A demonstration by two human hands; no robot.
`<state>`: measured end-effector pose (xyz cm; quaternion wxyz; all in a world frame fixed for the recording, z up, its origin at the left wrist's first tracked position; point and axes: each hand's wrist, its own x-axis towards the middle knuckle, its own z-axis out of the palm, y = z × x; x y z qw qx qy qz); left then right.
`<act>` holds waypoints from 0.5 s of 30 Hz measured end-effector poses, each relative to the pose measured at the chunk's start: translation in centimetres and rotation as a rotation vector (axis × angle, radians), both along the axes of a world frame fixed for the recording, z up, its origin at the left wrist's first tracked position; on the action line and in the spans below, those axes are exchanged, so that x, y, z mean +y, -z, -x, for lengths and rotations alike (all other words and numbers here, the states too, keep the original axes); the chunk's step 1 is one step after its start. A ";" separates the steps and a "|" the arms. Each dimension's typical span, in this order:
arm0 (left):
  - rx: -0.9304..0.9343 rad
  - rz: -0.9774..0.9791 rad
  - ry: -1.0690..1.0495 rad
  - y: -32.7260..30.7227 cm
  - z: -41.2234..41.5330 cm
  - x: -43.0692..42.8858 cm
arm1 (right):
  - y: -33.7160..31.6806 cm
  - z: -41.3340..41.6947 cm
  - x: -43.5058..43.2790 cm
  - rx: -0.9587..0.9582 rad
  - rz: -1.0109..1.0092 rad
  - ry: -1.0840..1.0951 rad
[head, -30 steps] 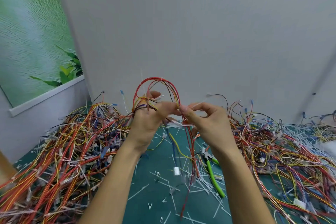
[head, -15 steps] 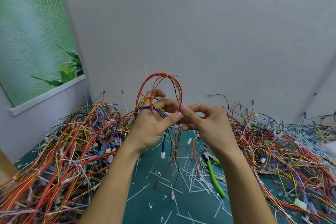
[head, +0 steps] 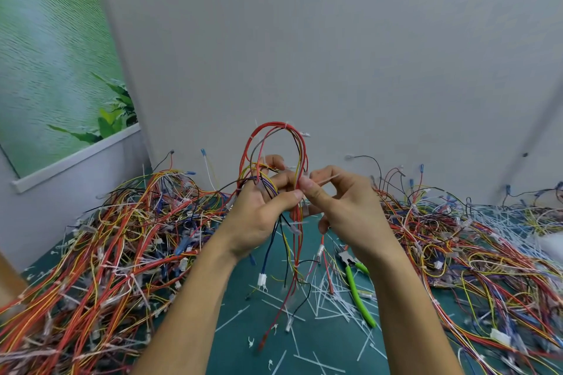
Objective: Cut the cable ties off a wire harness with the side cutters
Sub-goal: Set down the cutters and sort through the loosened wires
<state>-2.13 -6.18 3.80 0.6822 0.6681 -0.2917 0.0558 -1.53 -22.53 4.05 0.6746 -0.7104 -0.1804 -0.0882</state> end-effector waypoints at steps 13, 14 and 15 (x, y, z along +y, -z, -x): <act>-0.033 0.105 -0.115 0.1 -0.5 0.1 | 0.0 -0.6 -0.7 0.030 0.008 0.015; -0.035 0.117 -0.154 -0.1 -0.5 0.4 | -0.1 -0.6 -1.2 0.057 0.022 0.025; -0.028 0.147 -0.181 -0.2 -0.6 0.7 | -0.3 -0.6 -1.7 0.084 0.035 0.032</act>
